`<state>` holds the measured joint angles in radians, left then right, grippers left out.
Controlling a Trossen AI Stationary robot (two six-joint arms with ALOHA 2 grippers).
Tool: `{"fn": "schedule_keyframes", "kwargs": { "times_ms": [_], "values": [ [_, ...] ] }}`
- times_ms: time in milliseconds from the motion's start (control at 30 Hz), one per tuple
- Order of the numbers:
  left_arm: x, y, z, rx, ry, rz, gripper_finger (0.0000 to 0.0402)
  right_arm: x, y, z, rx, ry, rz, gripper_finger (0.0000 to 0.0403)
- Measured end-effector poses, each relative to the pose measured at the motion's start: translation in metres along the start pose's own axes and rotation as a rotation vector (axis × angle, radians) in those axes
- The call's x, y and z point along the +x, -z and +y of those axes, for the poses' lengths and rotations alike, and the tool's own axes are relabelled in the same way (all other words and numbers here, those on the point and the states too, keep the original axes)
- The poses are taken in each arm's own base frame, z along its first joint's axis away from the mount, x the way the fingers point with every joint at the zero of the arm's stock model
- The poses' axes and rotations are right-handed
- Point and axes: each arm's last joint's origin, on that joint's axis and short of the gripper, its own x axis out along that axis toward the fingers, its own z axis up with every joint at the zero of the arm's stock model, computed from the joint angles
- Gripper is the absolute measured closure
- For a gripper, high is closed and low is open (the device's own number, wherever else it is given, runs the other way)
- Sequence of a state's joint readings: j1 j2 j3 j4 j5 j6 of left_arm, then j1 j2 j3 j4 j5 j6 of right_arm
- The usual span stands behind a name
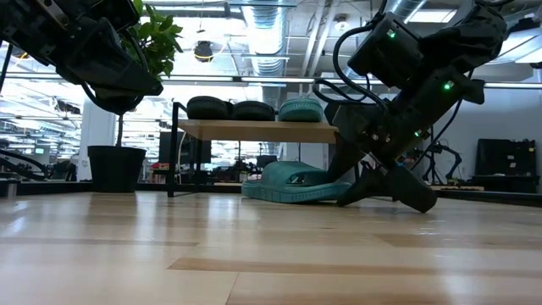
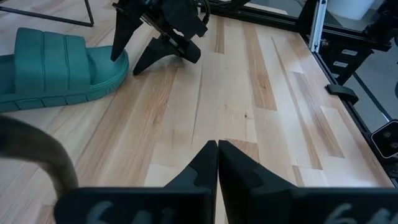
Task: Pick and place slides into the shelf
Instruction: Put the green pair of slippers on the shelf
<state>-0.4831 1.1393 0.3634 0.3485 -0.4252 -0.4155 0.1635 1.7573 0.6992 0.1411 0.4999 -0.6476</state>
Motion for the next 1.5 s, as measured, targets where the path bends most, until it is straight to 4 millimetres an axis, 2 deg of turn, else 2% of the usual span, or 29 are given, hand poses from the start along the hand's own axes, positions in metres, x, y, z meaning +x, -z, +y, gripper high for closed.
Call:
{"fn": "schedule_keyframes", "kwargs": {
  "times_ms": [267,567,833,1067,1200,1333,1500],
  "values": [
    [0.0,0.0,0.0,0.0,0.0,0.0,0.04,0.0,-0.001,-0.001,-0.001,0.003,0.003,0.021],
    [0.0,0.0,0.0,0.0,0.0,0.0,0.04,-0.007,-0.02,-0.008,-0.02,0.02,0.012,0.0207],
    [0.0,0.0,0.0,-0.01,0.002,-0.004,0.04,-0.03,-0.03,0.012,-0.022,-0.044,0.078,0.0207],
    [0.0,-0.002,0.0,-0.072,-0.013,-0.03,0.04,-0.064,-0.022,0.04,0.133,-0.068,0.224,0.0213],
    [0.0,-0.012,0.0,-0.065,-0.023,-0.122,0.04,-0.078,-0.012,0.053,0.289,-0.053,0.339,0.0222],
    [0.001,-0.026,0.002,-0.02,-0.013,-0.241,0.04,-0.086,-0.005,0.063,0.438,-0.012,0.419,0.0232],
    [0.0,-0.04,0.007,0.001,-0.026,-0.362,0.04,-0.091,-0.005,0.068,0.547,0.013,0.42,0.0242]
  ]
}}
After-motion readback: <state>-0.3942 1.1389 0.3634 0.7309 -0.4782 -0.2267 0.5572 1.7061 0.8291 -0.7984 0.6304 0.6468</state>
